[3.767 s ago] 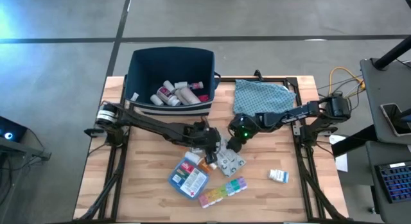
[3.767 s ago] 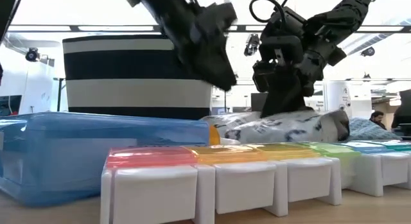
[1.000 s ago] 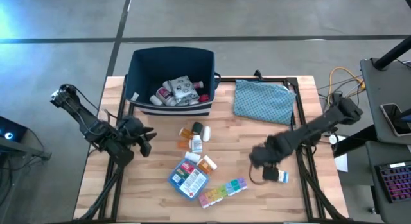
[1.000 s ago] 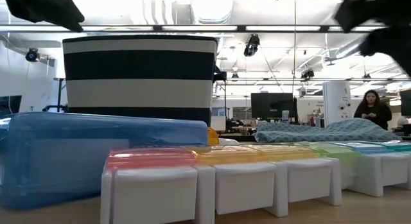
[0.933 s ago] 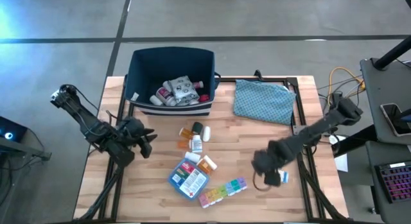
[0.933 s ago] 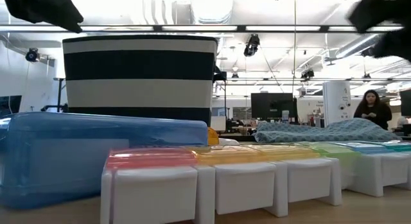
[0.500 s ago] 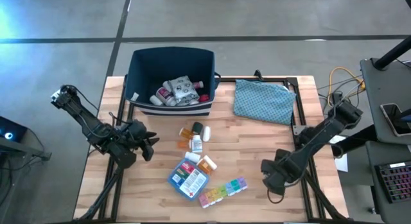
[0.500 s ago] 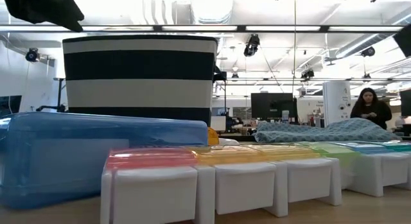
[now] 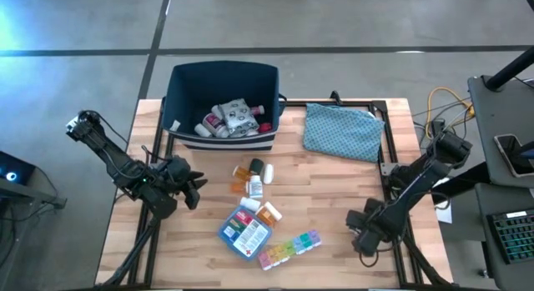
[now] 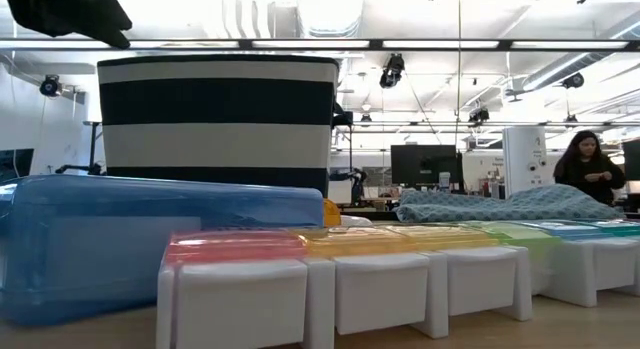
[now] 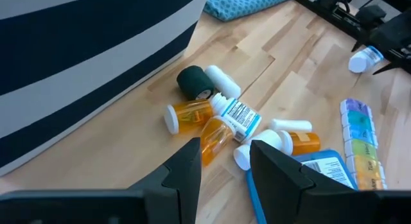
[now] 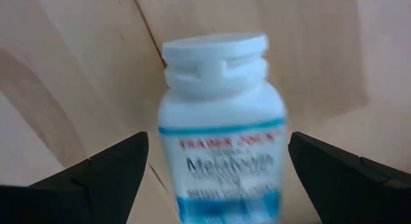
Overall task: Pick & place medical supplies in basket/bin
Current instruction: Put the white and blue pill bottle into the blue bin
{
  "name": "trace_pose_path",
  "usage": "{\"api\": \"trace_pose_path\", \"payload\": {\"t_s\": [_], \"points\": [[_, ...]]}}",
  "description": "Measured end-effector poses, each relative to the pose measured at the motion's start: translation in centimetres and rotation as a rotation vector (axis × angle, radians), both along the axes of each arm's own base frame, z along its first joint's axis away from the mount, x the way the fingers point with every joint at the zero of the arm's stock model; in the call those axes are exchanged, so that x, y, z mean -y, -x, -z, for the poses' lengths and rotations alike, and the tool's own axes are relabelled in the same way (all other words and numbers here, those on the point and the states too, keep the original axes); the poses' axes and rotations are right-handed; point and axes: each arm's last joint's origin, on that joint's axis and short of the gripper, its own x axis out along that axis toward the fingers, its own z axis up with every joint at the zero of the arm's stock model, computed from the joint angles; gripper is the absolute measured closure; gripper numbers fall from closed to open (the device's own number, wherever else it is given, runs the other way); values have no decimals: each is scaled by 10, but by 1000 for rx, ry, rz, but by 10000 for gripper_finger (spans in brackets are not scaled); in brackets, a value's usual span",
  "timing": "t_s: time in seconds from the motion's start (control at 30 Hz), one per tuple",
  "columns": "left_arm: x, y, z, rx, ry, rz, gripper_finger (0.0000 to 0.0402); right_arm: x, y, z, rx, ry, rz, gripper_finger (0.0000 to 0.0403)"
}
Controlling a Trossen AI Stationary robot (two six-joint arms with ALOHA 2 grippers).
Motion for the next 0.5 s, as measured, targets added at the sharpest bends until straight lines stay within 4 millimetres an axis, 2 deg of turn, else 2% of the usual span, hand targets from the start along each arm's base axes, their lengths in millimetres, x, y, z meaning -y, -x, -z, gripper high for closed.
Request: {"api": "trace_pose_path", "payload": {"t_s": [0.3, 0.5], "points": [[0, -1, -3, 13, 12, -2, 287, 12, 5, 18, 29, 18, 74, 42], [1, -2, -14, 45, 32, -3, 287, 18, -1, 18, 24, 21, 134, 98]]}}
